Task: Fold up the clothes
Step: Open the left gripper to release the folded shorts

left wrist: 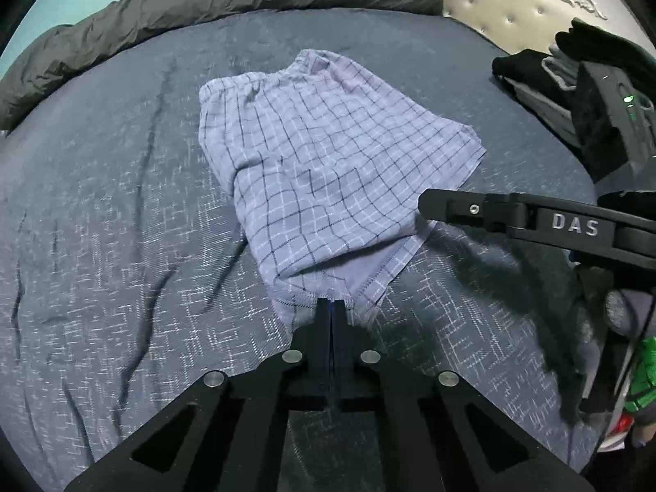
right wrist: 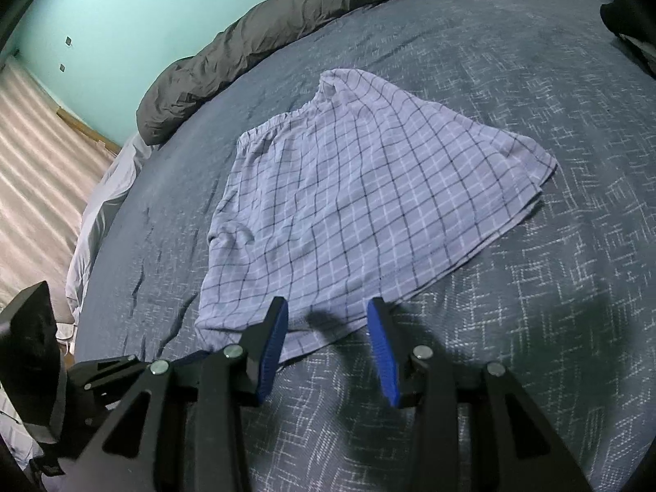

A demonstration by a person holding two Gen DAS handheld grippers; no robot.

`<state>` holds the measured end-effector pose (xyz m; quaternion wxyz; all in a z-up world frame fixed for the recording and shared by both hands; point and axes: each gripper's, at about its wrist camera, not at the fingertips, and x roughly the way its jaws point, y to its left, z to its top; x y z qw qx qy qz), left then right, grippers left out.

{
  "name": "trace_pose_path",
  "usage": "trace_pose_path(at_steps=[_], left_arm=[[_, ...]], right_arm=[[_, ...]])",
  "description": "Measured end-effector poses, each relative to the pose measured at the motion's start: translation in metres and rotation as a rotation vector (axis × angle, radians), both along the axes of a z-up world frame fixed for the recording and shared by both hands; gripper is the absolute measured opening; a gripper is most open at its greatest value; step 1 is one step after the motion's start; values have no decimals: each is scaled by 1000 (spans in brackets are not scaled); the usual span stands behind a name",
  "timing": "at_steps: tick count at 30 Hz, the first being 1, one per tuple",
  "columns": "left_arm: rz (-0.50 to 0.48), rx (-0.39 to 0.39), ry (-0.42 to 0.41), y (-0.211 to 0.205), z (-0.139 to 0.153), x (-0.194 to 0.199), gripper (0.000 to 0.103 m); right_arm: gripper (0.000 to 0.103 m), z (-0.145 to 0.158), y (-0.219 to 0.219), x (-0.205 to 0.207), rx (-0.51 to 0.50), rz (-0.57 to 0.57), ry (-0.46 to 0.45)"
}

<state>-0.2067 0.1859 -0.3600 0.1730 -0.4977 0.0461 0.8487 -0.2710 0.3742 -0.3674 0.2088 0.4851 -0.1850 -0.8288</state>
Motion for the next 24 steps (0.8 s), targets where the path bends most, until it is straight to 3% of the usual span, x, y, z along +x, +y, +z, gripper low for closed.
trace_pose_path(at_steps=[5,13,24], left_arm=[[-1,-19,13,3,5,0,0],[-24,-72,-6,18,-14,-8,1],[-27,-9,-9,5,-12,-6,0]], right_arm=[[40,3,1,3,-8,3,6],[40,1,10,1,-16,-33,-1],[40,1,11,2,-25,-39,-4]])
